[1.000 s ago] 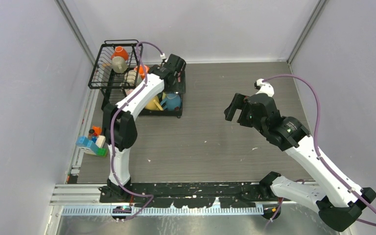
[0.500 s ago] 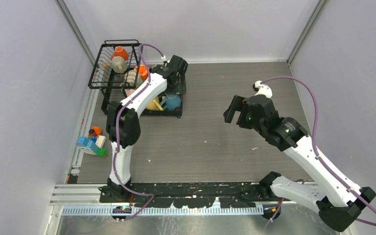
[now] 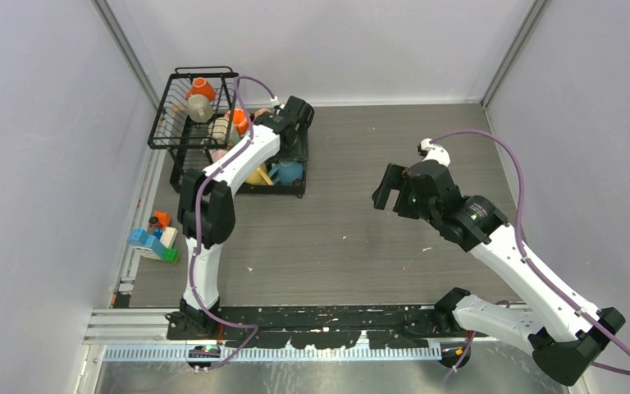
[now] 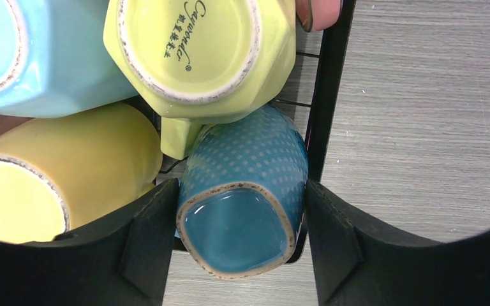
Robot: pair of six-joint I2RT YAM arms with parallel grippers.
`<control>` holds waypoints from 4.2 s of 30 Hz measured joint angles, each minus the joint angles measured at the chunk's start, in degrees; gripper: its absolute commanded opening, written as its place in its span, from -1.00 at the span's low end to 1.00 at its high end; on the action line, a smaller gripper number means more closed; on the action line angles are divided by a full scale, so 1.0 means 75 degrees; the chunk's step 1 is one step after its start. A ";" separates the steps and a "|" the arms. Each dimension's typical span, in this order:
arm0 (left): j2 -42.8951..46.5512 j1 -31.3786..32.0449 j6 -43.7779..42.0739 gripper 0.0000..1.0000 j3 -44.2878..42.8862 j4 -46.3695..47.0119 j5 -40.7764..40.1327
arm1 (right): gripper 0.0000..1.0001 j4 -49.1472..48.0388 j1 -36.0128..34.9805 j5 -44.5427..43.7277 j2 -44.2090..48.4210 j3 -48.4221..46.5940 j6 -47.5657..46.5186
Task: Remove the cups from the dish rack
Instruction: Unload the cup from the dish rack.
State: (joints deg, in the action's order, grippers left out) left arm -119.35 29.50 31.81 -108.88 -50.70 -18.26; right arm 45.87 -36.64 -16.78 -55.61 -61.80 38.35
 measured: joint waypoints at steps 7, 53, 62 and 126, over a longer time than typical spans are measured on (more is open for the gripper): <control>0.0009 0.0012 -0.0122 -0.37 -0.0020 -0.0012 -0.0003 | 1.00 -0.0073 0.0000 0.0073 -0.0134 -0.0003 0.0073; -0.0297 -0.0052 -0.1918 0.84 -0.0609 -0.0659 0.0799 | 1.00 -0.2468 0.0000 0.1349 -0.1891 0.0271 0.0670; -0.0152 -0.0152 -0.2681 0.79 -0.0099 -0.0321 0.1244 | 1.00 -0.2457 0.0000 0.1399 -0.1891 0.0315 0.0577; 0.0128 -0.0434 -0.2110 -1.00 -0.2022 -0.2323 0.1891 | 1.00 -0.3550 0.0087 0.2183 -0.1851 0.0542 0.0449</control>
State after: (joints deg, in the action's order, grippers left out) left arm -118.39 26.24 15.99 -124.05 -68.12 -4.08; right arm 19.25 -35.99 -0.40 -69.49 -57.74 41.71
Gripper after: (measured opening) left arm 0.690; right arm 0.996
